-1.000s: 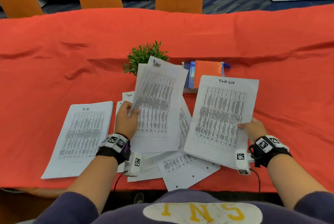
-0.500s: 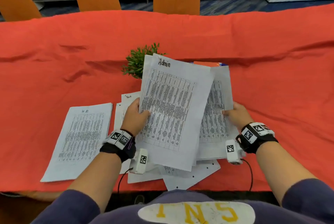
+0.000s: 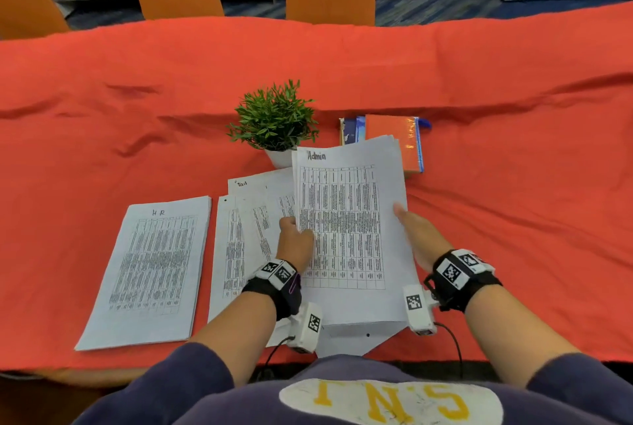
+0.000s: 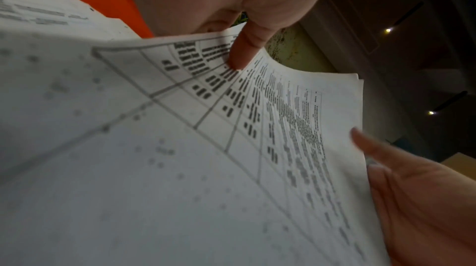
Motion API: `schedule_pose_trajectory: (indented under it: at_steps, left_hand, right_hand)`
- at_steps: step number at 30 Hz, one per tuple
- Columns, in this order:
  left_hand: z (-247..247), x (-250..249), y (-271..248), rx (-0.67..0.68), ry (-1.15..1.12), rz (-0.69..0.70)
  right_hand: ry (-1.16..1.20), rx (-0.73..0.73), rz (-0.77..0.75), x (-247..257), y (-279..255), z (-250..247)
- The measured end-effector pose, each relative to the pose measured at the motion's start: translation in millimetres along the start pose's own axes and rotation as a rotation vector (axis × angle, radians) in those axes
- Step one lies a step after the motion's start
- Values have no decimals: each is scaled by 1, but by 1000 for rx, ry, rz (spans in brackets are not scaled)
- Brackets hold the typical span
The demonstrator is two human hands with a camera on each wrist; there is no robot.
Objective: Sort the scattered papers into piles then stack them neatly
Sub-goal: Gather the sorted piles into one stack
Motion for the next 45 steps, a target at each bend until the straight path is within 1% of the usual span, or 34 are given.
schedule_pose_trajectory:
  at_steps: [2, 4, 6, 7, 9, 10, 12, 15, 18, 20, 22, 26, 28, 30, 31, 33, 34, 36, 38, 41, 43, 45]
  left_hand:
    - [2, 3, 0, 7, -41, 1]
    - [7, 10, 4, 43, 10, 15]
    - [6, 23, 12, 51, 176, 20]
    - [1, 30, 15, 31, 318, 4]
    - [-13, 48, 23, -34, 610, -63]
    - [-20, 59, 26, -69, 675, -110]
    - [-28, 73, 28, -126, 642, -172]
    - [-29, 79, 31, -171, 509, -152]
    - [-27, 78, 35, -169, 401, -92]
    - [-27, 71, 35, -175, 373, -27]
    - [-28, 58, 32, -182, 319, 24]
    - [-35, 29, 19, -222, 115, 136]
    - [-35, 20, 11, -196, 54, 171]
    - [-25, 26, 4, -96, 20, 143]
    - [-19, 33, 1, -46, 39, 128]
    - [-8, 53, -1, 30, 166, 93]
    - [-4, 65, -1, 55, 247, 73]
    - [0, 81, -1, 63, 362, 31]
    - [-1, 90, -1, 27, 456, -29]
    - [-8, 93, 0, -83, 642, -82]
    - [-11, 91, 1, -126, 671, -126]
    - [-14, 92, 5, -148, 640, -171]
  right_hand:
    - [-80, 26, -30, -4, 0, 3]
    - [-222, -10, -33, -9, -1, -3]
    - [-308, -87, -25, -14, -1, -17]
    - [-333, -121, -5, -17, -1, -26]
    - [-333, -194, 37, -27, 1, -46]
    - [-327, -229, 57, -34, 2, -57]
    - [-318, -294, 80, -41, 0, -76]
    - [-321, -356, 97, -46, -4, -98]
    - [-304, -377, 104, -47, -7, -109]
    - [-301, -377, 105, -46, -10, -112]
    - [-290, -372, 104, -46, -12, -114]
    - [-223, -371, 110, -56, -6, -124]
    - [-173, -385, 108, -67, 2, -136]
    - [-154, -396, 109, -83, 14, -150]
    - [-151, -396, 117, -91, 20, -157]
    - [-143, -407, 118, -93, 23, -162]
    - [-143, -413, 118, -91, 22, -163]
    - [-165, -408, 114, -82, 17, -158]
    - [-168, -406, 114, -73, 10, -152]
    - [-164, -406, 117, -70, 5, -147]
    - [-163, -398, 115, -70, 4, -144]
    - [-155, -400, 113, -70, 2, -142]
Point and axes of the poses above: each hand's wrist, its own y-axis towards the middle knuckle, its own z-axis out of the palm, x = y × z, the point moved 10 cm from there along y, towards the middle knuckle, and after that the axes turned 8 degrees about -y, right-handed, at the moved point
